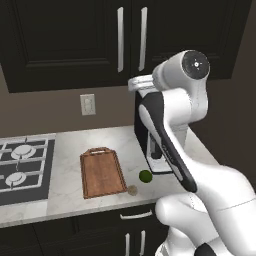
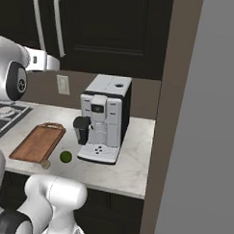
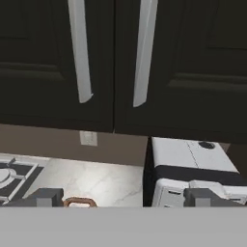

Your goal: Open the cabinet. Place the bowl and condiment on the counter. Then place the lime and garlic on the cutting board.

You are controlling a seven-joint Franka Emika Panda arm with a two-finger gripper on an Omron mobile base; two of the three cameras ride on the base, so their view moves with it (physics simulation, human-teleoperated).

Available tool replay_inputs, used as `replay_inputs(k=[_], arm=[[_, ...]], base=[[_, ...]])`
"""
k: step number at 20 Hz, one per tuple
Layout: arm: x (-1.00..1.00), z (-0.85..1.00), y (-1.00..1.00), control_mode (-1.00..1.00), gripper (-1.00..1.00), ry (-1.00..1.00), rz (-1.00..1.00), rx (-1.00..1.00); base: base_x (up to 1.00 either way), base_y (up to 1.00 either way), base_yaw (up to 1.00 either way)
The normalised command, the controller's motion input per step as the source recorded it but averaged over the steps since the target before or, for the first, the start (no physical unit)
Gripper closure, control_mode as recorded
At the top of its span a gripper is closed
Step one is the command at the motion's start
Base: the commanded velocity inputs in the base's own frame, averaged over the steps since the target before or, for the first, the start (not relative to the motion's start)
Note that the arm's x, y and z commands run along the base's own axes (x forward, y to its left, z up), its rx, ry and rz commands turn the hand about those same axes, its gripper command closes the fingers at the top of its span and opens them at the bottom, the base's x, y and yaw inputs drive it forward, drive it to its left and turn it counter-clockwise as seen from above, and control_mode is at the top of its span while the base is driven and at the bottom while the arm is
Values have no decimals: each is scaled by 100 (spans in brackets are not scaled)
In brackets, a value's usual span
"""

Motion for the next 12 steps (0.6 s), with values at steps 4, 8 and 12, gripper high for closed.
replay_inputs(k=[4,8,12], arm=[[28,14,-5,-100,-100,0,0,1],[23,0,0,-100,-100,0,0,0],[42,4,-1,-100,-100,0,0,0]], base=[[0,0,0],[0,0,0],[0,0,0]])
